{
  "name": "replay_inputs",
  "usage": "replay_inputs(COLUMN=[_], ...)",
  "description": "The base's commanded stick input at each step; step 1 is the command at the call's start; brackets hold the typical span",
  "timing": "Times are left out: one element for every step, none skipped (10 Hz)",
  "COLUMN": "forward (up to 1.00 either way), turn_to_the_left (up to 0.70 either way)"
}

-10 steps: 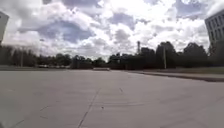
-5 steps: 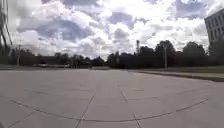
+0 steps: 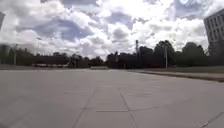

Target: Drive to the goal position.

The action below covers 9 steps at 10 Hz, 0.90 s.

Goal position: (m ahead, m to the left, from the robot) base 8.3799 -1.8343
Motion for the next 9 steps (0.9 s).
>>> replay_inputs(forward=[1.00,1.00,1.00,1.00,1.00,1.00,1.00,1.00,1.00], turn_to_the_left=[-0.04,-0.03,-0.03,-0.02,-0.02,0.00,0.00,0.00,0.00])
